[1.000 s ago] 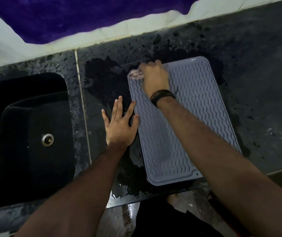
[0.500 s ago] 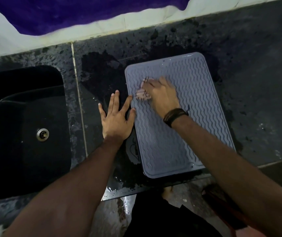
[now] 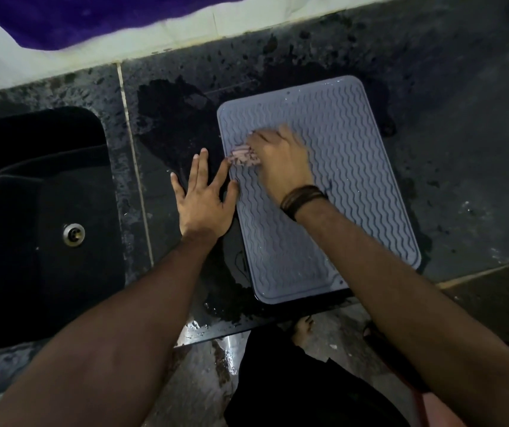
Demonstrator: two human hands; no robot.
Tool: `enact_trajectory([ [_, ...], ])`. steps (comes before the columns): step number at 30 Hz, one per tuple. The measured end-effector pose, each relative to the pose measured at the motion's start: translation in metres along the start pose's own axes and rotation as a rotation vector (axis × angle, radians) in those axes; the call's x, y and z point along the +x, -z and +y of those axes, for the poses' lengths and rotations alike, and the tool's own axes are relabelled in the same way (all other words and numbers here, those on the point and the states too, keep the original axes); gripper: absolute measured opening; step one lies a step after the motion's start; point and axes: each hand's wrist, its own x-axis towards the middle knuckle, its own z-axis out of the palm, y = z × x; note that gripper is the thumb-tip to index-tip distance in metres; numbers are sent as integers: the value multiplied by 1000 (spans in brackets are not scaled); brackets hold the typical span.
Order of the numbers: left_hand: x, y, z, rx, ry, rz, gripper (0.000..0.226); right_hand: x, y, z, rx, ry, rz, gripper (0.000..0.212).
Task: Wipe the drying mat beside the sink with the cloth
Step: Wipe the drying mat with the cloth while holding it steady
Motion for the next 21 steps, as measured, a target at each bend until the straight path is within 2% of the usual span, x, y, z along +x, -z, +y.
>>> enact_trajectory([
  [3, -1, 0, 0, -5, -3, 16, 59, 6, -9, -6, -84, 27, -60, 43],
  [6, -2, 0, 0, 12, -21, 31, 57, -27, -13, -2, -61, 32, -48, 45],
  [12, -1, 2, 1, -35, -13, 11, 56, -132, -13, -5, -46, 40, -72, 66],
  [16, -2, 4, 1, -30, -15, -9, 57, -177, -10, -7, -57, 56, -79, 59],
  [21, -2, 7, 1, -24, -70, -31, 64, -145, 4, -2, -28, 25, 0, 47],
])
